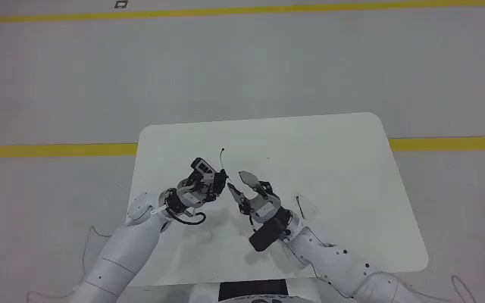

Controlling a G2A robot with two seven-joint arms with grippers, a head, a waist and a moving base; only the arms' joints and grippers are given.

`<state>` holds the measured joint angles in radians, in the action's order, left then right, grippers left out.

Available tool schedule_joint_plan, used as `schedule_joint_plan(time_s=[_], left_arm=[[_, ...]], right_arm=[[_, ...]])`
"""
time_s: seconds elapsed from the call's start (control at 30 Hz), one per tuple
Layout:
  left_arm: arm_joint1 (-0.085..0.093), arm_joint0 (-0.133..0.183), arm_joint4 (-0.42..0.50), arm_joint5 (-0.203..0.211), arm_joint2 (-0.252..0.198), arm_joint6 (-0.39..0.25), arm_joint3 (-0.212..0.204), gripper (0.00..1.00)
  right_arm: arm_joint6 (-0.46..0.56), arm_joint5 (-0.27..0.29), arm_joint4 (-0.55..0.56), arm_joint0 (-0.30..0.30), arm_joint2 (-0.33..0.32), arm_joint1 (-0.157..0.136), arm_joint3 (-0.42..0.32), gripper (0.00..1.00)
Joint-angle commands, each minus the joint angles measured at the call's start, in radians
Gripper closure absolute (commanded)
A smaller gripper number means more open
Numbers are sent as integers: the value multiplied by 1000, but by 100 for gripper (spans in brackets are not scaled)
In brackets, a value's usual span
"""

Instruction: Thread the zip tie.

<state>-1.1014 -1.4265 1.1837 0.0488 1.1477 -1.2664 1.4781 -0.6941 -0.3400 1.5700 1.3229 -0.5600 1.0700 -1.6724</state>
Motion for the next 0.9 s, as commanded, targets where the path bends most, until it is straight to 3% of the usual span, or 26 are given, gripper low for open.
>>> schedule_joint_plan(time_s=[0.0, 0.4, 0.5, 0.87], left_arm=[[0, 0, 0, 0, 0, 0, 0, 100], [0, 0, 0, 0, 0, 0, 0, 100], [0, 0, 0, 0, 0, 0, 0, 100], [0, 0, 0, 0, 0, 0, 0, 100]], right_arm=[[3, 0, 0, -5, 4, 0, 1, 82], [19, 0, 0, -23, 20, -2, 4, 90], [27, 0, 0, -25, 23, -3, 4, 100], [31, 0, 0, -18, 13, -10, 2, 100]])
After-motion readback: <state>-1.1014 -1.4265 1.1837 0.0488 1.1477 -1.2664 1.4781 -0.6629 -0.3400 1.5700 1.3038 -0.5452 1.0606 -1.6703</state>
